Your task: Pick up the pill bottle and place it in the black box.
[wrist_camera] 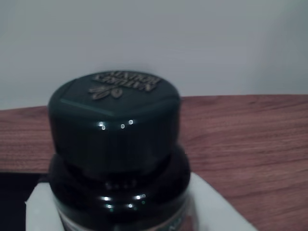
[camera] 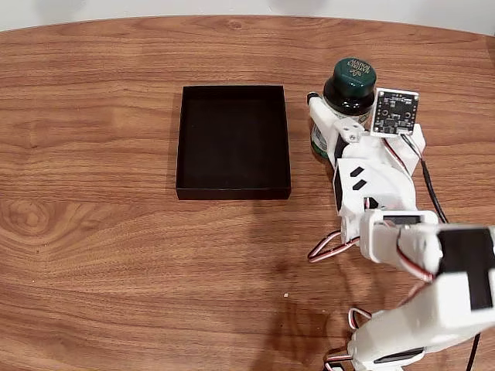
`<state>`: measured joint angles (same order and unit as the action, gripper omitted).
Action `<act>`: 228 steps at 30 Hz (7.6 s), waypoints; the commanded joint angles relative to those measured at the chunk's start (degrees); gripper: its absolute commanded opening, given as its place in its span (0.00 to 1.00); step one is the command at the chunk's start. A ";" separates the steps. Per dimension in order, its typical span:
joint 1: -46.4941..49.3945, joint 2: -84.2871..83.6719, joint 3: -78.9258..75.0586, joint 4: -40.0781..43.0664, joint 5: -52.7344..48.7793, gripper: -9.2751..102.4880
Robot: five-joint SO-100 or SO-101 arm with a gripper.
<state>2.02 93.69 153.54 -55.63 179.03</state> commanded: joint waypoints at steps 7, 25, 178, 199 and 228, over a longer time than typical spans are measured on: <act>-1.49 22.32 4.75 4.22 -1.23 0.26; -20.57 43.33 8.17 18.28 1.85 0.24; -4.48 26.54 15.12 20.21 5.71 0.33; 0.62 39.11 18.90 40.34 -0.53 0.32; 2.64 91.58 20.04 118.48 -26.98 0.11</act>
<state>4.39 180.00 174.64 57.39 155.57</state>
